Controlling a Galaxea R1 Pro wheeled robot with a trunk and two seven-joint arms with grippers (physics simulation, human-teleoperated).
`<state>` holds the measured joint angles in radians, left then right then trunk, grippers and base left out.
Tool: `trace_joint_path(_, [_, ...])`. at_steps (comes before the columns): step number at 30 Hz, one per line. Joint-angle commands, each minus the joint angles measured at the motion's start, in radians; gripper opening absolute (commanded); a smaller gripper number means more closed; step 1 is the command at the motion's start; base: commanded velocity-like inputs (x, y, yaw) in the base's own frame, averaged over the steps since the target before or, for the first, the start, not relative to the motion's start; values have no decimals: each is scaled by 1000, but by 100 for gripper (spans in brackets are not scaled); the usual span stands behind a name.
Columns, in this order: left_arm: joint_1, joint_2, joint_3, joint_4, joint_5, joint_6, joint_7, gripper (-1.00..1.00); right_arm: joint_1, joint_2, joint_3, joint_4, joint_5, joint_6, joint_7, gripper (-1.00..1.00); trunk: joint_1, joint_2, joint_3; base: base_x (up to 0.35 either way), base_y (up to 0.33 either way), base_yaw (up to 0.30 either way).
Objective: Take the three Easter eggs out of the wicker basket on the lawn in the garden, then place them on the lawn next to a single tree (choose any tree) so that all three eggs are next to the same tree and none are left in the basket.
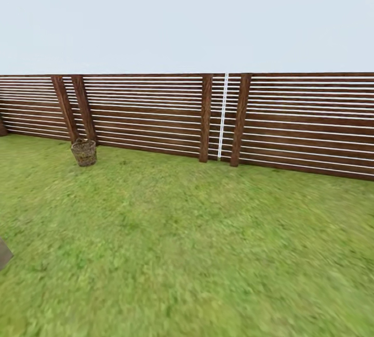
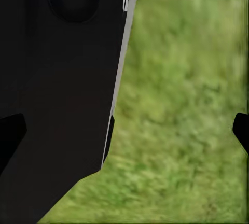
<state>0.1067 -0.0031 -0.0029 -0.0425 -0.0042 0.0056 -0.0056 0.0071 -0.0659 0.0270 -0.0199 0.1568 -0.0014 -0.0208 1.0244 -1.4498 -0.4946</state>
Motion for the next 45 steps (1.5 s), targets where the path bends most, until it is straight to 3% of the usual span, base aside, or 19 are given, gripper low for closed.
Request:
trace_joint_path(1, [1,0,0,-3,0,1,-1,100,1,0,2,-2,7,0,-2,100,1,0,-1,326,-73,0])
trace_joint_path(27, [1,0,-1,-2,0,1,-1,100,1,1,1,-2,6,0,-2,100,1,0,-1,326,-74,168])
trace_joint_path(45, [1,-1,-1,-2,0,1,-1,100,1,0,1,-3,6,0,-2,100,1,0,-1,326,-74,15])
